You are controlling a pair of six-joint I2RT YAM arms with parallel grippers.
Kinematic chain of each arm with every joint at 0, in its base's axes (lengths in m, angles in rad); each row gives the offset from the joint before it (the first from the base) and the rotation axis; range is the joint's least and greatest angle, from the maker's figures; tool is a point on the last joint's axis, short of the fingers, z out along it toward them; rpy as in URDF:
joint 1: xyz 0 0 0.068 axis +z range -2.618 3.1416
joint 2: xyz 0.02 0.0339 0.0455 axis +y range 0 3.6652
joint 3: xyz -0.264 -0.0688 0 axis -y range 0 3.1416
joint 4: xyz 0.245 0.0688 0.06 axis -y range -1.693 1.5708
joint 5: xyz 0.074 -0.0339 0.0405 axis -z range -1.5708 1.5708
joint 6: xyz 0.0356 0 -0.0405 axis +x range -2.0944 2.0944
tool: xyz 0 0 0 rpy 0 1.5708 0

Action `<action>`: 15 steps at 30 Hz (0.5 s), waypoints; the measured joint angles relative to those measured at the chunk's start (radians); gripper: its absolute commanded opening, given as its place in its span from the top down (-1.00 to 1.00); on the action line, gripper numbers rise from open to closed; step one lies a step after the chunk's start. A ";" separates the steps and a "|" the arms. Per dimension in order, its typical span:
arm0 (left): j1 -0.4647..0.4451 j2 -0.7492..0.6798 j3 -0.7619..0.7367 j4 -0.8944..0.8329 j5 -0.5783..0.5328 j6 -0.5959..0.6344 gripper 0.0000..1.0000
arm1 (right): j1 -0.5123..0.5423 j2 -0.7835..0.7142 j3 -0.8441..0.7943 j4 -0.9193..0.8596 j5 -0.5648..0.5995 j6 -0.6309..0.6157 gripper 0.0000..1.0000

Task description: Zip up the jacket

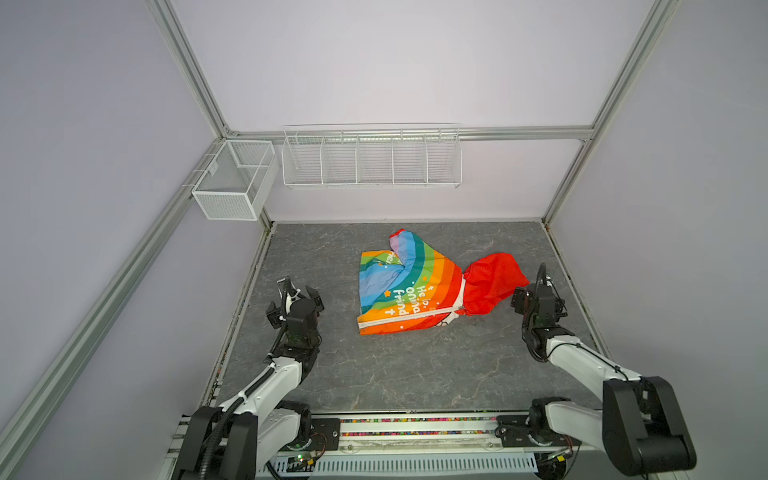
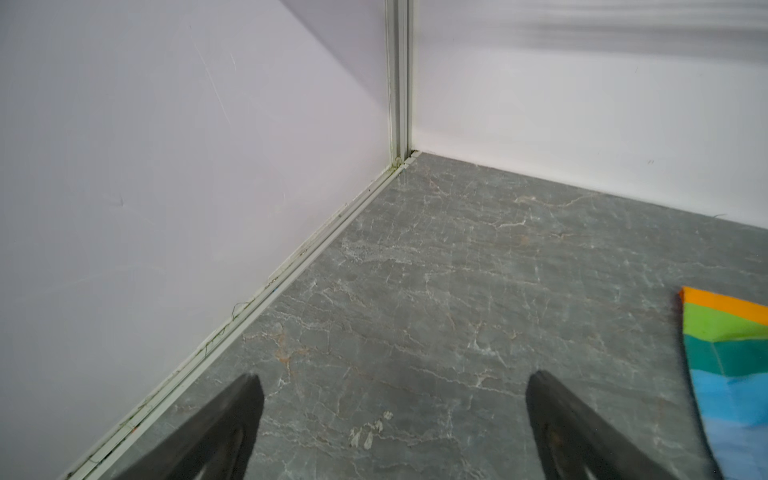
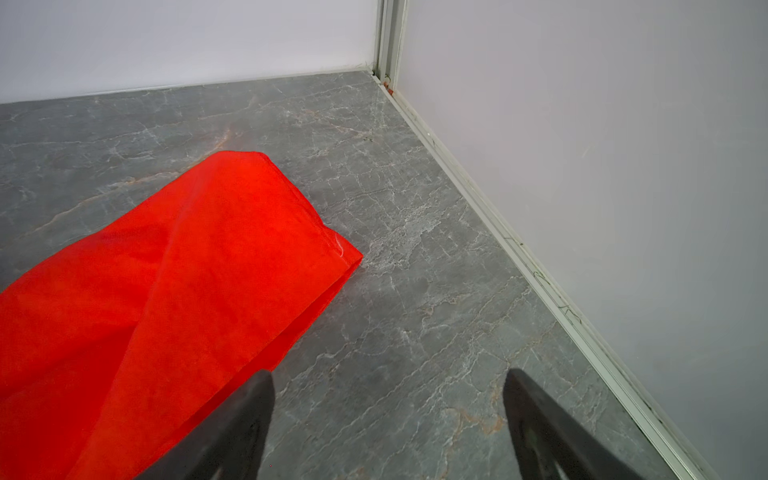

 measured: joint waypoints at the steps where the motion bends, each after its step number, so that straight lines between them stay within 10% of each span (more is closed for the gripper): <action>1: 0.000 0.019 -0.012 0.026 -0.006 0.006 -0.99 | 0.000 0.000 -0.006 0.018 0.002 -0.003 -0.78; 15: 0.004 0.265 -0.024 0.429 -0.002 0.106 -0.99 | 0.007 0.044 -0.072 0.328 0.009 -0.088 -0.78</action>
